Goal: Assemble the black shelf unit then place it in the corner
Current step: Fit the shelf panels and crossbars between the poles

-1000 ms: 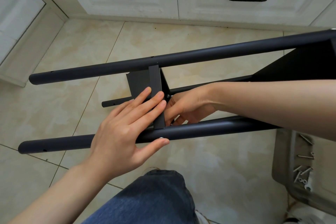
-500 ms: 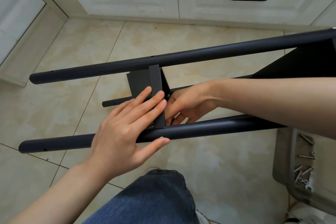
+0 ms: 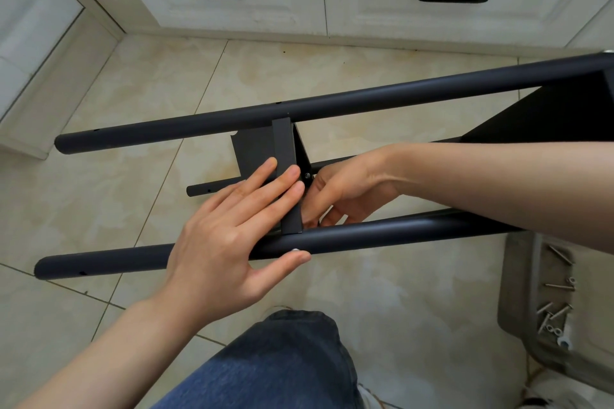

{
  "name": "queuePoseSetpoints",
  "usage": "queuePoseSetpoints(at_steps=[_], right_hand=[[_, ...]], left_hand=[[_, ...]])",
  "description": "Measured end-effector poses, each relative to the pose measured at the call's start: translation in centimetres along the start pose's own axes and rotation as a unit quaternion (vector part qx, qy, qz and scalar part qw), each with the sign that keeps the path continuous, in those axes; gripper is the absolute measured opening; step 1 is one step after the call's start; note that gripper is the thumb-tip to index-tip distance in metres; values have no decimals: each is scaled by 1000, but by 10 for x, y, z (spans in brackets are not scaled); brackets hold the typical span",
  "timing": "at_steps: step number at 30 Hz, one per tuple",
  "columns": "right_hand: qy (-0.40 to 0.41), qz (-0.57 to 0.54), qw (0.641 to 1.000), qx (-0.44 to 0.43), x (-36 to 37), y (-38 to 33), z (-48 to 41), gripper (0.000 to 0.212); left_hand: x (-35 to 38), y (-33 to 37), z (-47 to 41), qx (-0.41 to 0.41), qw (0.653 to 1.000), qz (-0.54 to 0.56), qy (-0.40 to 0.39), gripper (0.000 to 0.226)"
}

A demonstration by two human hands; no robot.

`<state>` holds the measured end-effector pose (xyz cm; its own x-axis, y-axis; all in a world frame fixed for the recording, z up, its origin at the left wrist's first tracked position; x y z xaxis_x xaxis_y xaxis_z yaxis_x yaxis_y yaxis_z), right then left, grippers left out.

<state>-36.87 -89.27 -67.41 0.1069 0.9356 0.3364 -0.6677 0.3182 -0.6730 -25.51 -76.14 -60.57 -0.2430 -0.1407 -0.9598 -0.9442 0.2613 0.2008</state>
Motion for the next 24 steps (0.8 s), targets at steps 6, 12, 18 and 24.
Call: queuePoseSetpoints(at_steps=[6,12,18,24], right_hand=[[9,-2,1000,-2,3,-1,-3,13],[18,17,1000,-1,4,-2,-4,13],[0,17,1000,3,1,-6,2,13],[17,30,999,5,4,-6,-5,15]], left_hand=[[1,0,1,2,1000,1,0,67],[1,-1,1,0,1000,1,0,68],[1,0,1,-2,1000,-5,-4,68],[-1,0,1,-6,1000,-6,-8,68]])
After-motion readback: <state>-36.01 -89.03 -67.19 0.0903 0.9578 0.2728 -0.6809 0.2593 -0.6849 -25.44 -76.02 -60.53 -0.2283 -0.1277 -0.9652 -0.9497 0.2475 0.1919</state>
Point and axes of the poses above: each hand's wrist, its own z-axis away from the middle knuckle, its own x-axis out of the palm, y = z × x, the point moved 4 cm from there along -z, towards the middle knuckle, and after that the axes turned 3 degrees about -z, right-handed, at the moved point
